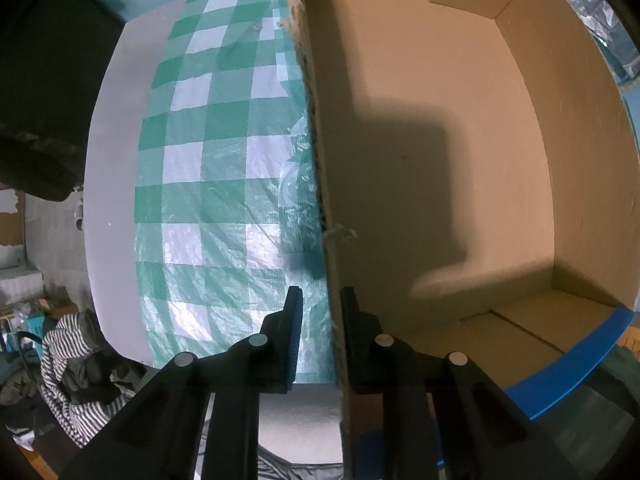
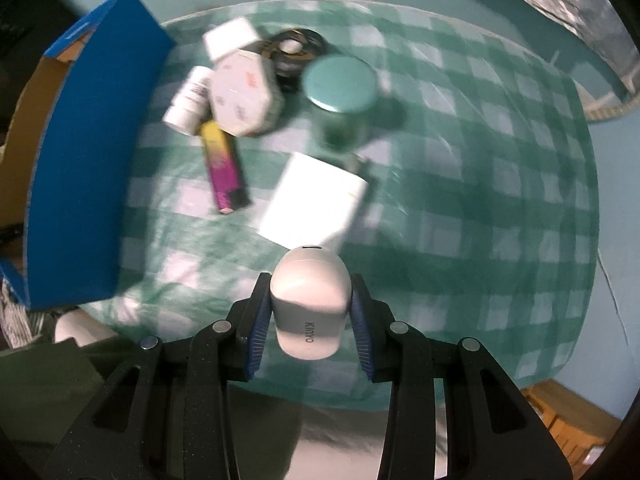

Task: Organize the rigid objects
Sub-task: 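Close the right gripper on the white earbud case while the left gripper holds the box wall, then carry the earbud case with the right gripper into the box and release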

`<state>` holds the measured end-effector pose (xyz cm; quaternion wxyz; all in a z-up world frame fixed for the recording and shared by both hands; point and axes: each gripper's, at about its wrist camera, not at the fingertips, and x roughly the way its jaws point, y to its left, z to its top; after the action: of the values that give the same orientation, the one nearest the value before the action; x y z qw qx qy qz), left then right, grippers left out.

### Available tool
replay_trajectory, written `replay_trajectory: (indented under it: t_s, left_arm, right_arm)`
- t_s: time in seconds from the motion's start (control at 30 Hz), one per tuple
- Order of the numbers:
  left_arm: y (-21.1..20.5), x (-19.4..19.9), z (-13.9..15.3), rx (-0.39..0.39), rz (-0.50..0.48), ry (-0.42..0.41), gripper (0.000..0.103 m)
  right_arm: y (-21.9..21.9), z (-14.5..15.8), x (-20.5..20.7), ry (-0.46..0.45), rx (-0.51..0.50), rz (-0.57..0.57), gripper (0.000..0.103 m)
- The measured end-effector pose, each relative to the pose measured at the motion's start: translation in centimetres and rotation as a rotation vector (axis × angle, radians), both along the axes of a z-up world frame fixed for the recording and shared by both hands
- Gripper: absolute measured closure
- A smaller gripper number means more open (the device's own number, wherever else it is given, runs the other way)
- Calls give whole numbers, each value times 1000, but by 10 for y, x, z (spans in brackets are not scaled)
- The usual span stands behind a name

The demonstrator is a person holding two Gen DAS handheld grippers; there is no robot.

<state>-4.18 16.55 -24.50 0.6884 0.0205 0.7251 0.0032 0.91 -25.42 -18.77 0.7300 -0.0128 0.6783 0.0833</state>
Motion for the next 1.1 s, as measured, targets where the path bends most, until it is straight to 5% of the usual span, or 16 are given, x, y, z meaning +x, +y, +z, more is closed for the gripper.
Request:
replay_trajectory:
  t_s: [1.1]
  left_arm:
    - [-16,-4,0,-18,-41,15,87]
  right_arm:
    - [170,92,122,-134,146,404,66]
